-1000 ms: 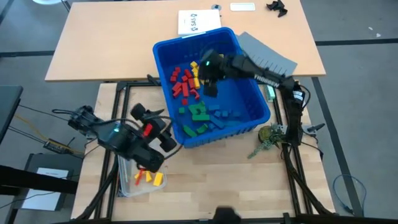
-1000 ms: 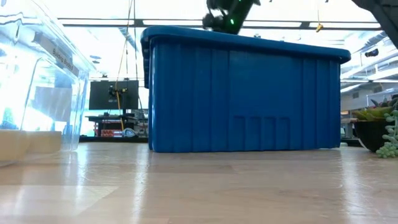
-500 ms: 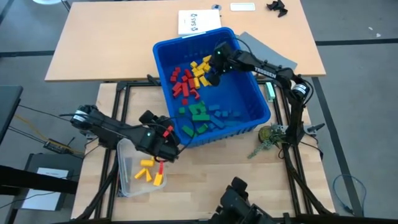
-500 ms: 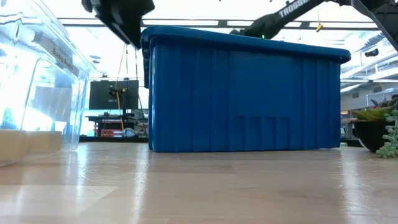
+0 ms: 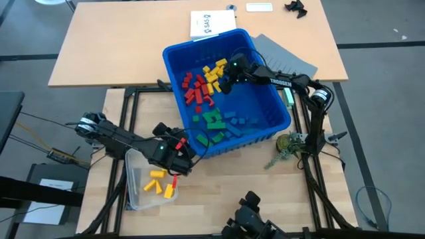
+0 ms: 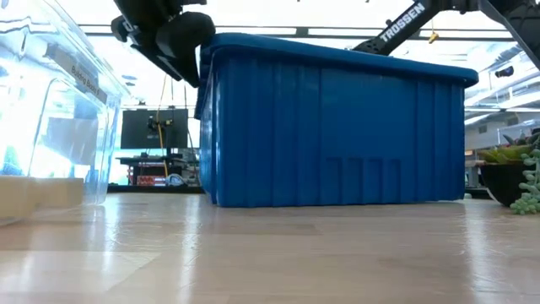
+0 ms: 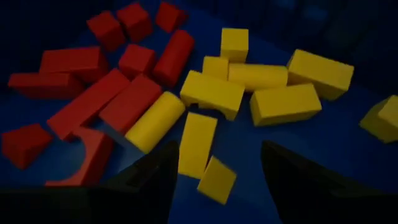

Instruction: Sort Items/Unsort Items

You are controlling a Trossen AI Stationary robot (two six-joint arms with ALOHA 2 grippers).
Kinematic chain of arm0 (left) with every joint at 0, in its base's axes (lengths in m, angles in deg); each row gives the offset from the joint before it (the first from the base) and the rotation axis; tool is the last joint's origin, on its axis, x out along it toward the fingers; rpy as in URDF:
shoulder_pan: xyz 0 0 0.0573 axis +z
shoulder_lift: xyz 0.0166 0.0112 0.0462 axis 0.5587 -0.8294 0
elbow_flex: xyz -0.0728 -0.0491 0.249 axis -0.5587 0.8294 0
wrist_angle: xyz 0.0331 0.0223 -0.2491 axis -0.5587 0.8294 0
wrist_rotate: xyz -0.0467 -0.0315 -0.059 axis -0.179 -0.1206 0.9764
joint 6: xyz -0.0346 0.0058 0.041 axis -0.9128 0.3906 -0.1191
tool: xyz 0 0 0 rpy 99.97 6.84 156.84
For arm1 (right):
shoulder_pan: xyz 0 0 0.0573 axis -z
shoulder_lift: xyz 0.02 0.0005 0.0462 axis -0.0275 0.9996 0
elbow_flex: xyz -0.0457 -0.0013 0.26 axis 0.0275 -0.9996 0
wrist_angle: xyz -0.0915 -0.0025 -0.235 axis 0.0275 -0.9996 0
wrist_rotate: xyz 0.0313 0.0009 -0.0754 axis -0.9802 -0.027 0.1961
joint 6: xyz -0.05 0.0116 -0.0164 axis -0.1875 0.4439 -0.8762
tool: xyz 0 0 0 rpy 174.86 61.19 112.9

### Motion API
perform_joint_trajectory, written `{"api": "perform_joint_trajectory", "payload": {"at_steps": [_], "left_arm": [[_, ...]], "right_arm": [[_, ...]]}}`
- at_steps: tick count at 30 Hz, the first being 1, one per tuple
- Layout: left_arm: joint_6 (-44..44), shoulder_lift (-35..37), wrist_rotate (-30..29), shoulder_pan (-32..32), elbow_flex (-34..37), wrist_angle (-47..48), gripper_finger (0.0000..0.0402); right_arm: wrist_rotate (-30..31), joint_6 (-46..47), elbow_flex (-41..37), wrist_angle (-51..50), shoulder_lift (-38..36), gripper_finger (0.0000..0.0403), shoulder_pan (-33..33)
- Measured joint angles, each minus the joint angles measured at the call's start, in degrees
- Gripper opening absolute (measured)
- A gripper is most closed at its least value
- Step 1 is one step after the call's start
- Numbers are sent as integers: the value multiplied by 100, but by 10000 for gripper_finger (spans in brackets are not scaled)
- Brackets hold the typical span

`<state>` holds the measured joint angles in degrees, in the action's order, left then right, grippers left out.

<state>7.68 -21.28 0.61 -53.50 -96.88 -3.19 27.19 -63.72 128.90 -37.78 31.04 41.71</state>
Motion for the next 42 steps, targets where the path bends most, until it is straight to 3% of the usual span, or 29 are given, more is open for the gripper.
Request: {"api": "perform_joint_trajectory", "payload": {"at_steps": [4, 15, 22, 26, 33, 37, 42], "left_arm": [[14, 0, -3, 1, 0, 0, 248], [37, -2, 6, -35, 7, 61, 248], [34, -7, 9, -74, 7, 54, 248], [30, -7, 8, -79, 7, 50, 248], [19, -7, 8, -81, 7, 48, 248], [17, -7, 59, -83, 7, 42, 248], [19, -7, 81, -115, -32, 74, 248]], "right_arm": [[127, -86, 241, -58, 332, 226, -120], [867, 36, 1379, -1580, 1329, 226, -81], [581, 183, 1406, -1611, 1633, 205, 34], [518, 66, 1423, -1617, 1692, 169, 63], [574, -597, 1427, -1539, 1636, 45, 61], [703, -822, 1412, -1724, 1478, 12, -23], [685, -904, 1372, -1885, 1009, 3, -206]]}}
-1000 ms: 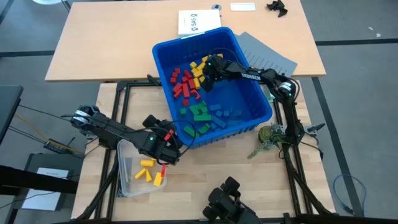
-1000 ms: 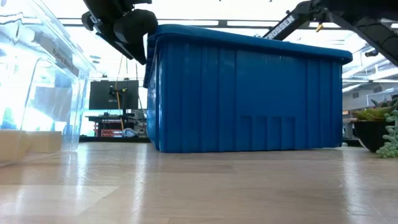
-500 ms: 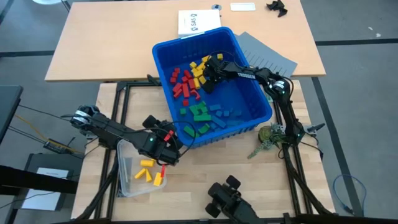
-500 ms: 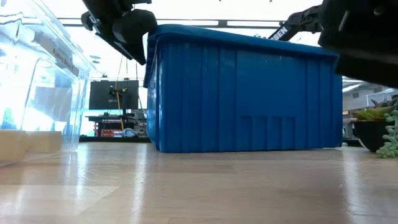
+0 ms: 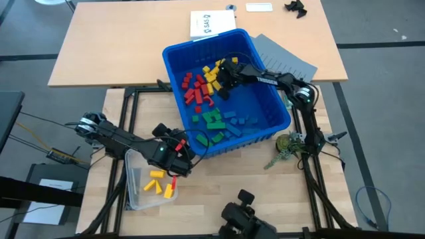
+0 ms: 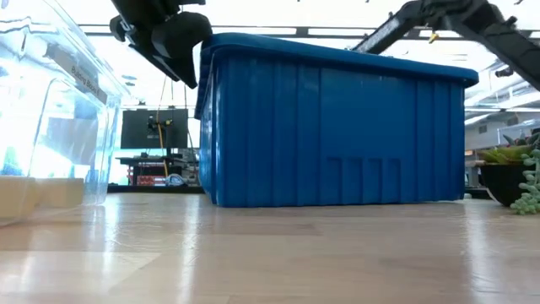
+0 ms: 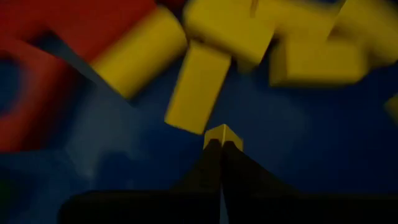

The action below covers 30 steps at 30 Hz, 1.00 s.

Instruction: Sort Items/Unsort Items

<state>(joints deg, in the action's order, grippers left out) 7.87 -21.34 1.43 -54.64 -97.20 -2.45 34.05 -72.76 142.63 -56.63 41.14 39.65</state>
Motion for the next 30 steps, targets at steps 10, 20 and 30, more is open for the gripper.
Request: {"api": "perform_joint_trajectory", "payload": {"at_steps": [10, 20, 30], "left_arm": [[17, -2, -33, -198, -699, 576, 248], [982, 28, -515, -349, -2300, 1920, 248], [2464, 342, -1144, -381, -3806, 1965, 248]], "right_arm": [[-157, -175, 21, -692, -1170, 2, -595], [-465, 50, 22, -851, -1931, 1, -1770], [-526, 377, 22, -517, -2017, 1, -3063]]}}
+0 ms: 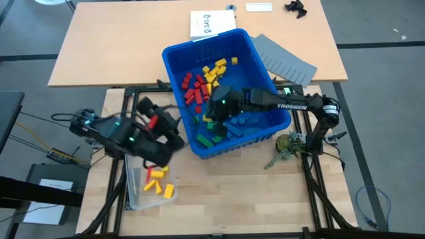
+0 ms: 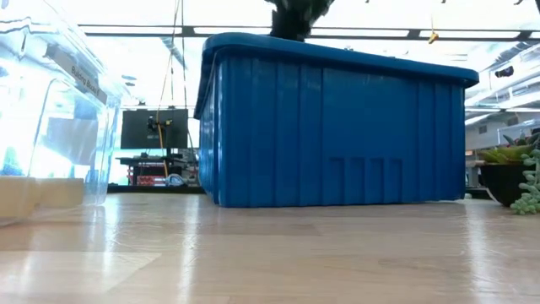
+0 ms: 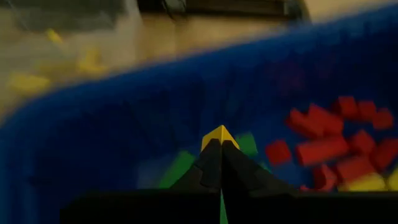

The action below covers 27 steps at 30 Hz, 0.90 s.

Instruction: Sort Items/Unsort Items

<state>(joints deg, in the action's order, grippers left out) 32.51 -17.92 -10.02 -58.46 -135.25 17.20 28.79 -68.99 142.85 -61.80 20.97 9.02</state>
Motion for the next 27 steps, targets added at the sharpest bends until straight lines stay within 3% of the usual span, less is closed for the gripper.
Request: {"api": "perform_joint_trajectory", "payload": {"at_steps": [11, 19, 27], "left_arm": [[-47, 594, -135, 0, -212, 0, 248], [-246, 615, -164, 0, -211, -17, 248], [-299, 606, -181, 0, -209, -38, 248]], "right_arm": [[-151, 204, 7, 2207, 191, 0, -1107], [-365, 217, 4, 4481, 970, 0, -1604], [-609, 218, 46, 5536, 1889, 0, -1687]]}}
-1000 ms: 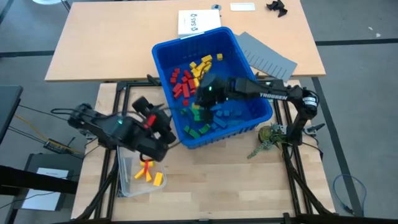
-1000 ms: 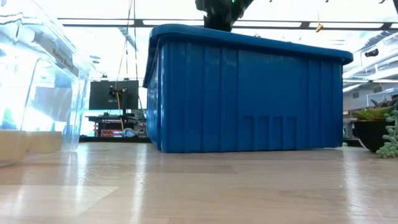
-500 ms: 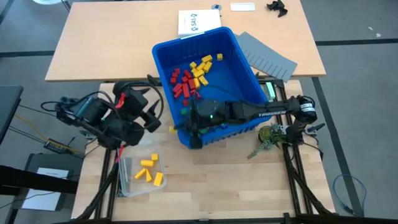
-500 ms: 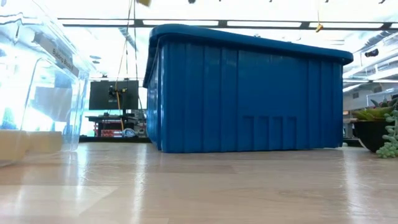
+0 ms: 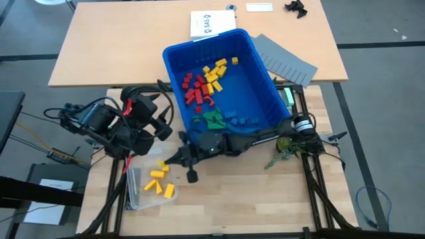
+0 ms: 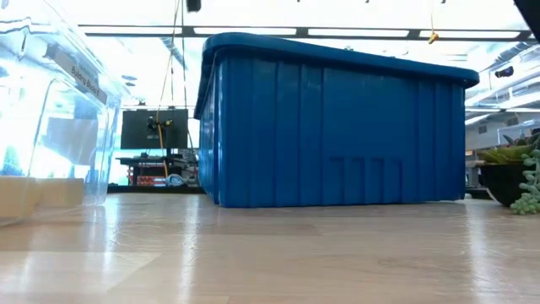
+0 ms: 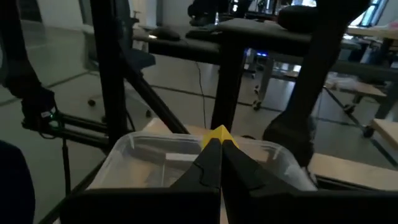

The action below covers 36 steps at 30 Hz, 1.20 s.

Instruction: Sort Items/Unsort Items

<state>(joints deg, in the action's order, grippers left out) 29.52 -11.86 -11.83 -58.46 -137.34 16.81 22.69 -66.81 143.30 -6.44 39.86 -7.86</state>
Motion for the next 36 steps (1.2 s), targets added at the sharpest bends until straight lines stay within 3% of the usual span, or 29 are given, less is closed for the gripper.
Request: {"api": "perform_joint_trajectory", "payload": {"at_steps": [6, 24, 29, 36], "left_arm": [[-56, -4, 0, 0, 2, 27, 248], [-54, -4, 0, 0, 2, 33, 248], [-54, -4, 0, 0, 4, 33, 248], [-53, -4, -1, 0, 4, 33, 248]], "right_arm": [[-30, 194, 2, 687, 488, 0, 13], [285, 191, 2, 614, 577, 19, 22], [381, 264, 2, 615, 577, 64, 22], [639, 450, 2, 599, 577, 168, 22]]}}
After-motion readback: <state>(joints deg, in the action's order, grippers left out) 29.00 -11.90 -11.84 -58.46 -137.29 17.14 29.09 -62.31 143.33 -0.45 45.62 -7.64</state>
